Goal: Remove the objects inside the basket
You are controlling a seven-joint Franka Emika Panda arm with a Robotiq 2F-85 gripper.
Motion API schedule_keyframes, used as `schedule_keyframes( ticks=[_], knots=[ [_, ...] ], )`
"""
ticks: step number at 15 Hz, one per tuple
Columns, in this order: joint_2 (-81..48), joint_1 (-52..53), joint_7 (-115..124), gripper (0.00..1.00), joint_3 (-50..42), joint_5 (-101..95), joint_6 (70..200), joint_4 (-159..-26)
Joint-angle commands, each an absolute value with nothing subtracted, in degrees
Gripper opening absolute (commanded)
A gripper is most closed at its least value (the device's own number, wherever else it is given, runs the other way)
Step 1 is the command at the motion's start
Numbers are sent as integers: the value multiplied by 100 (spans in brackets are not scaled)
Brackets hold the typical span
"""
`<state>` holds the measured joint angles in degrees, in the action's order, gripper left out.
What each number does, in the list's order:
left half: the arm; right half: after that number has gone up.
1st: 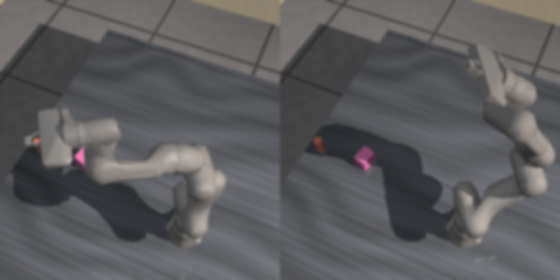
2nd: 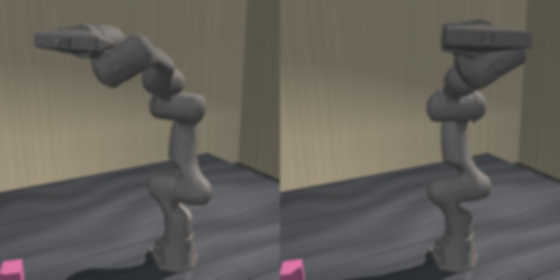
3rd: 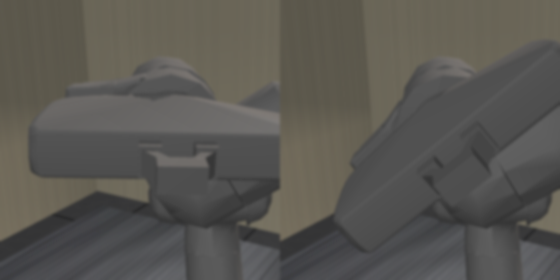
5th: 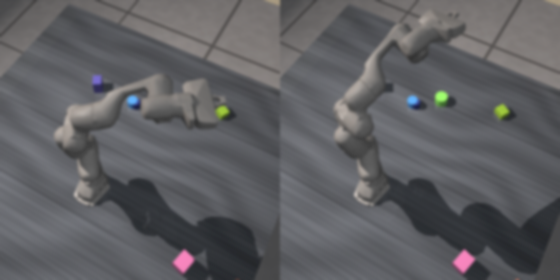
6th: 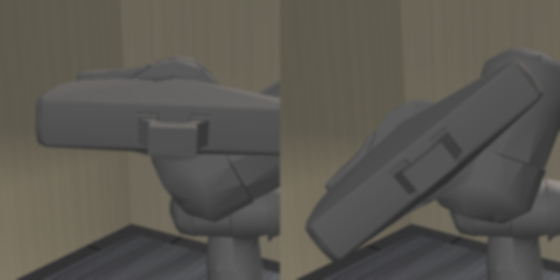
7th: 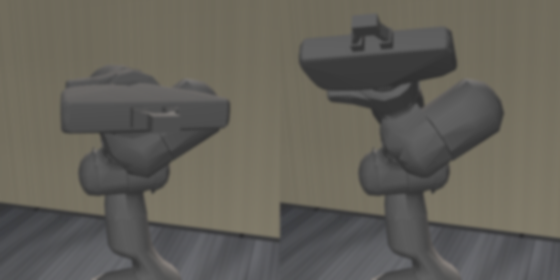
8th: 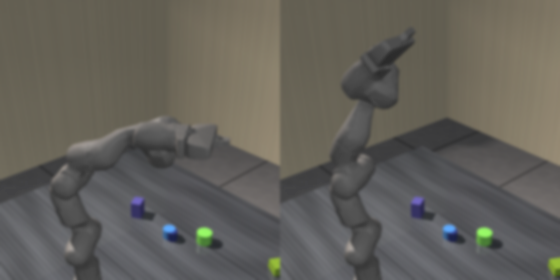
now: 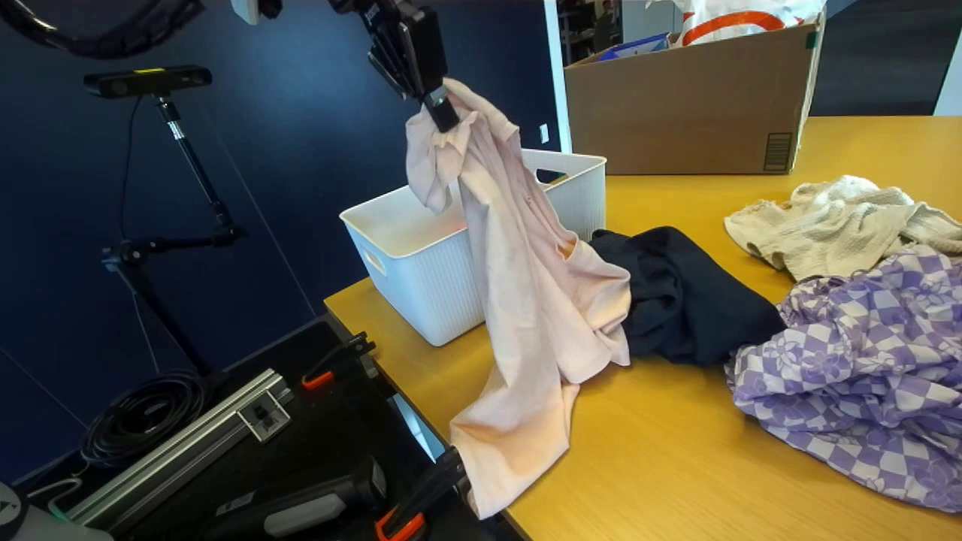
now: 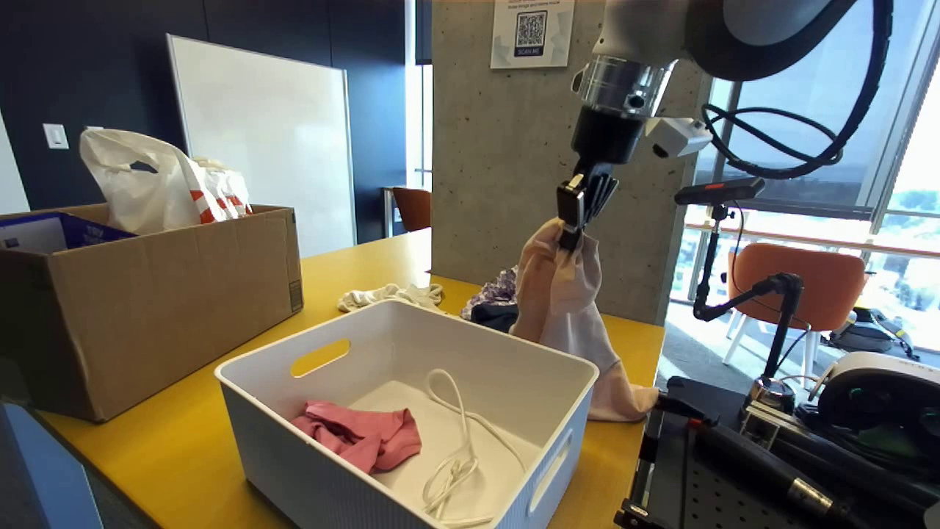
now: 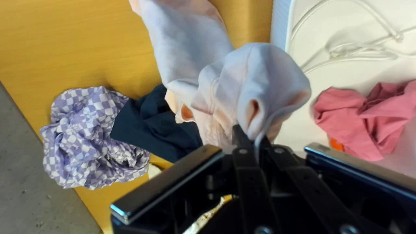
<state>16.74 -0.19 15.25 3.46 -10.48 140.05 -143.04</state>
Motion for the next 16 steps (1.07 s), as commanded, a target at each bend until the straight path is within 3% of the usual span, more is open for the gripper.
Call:
schedule_keyframes(
  ticks=[1,6,16],
  knots=[
    [1582,24,1070,2,210,-552,13925,-14583],
    [768,-218,1090,2,40,-604,14167,-14590],
    [-1972,-162,1077,2,-90,-445,14783,-12997]
  ],
)
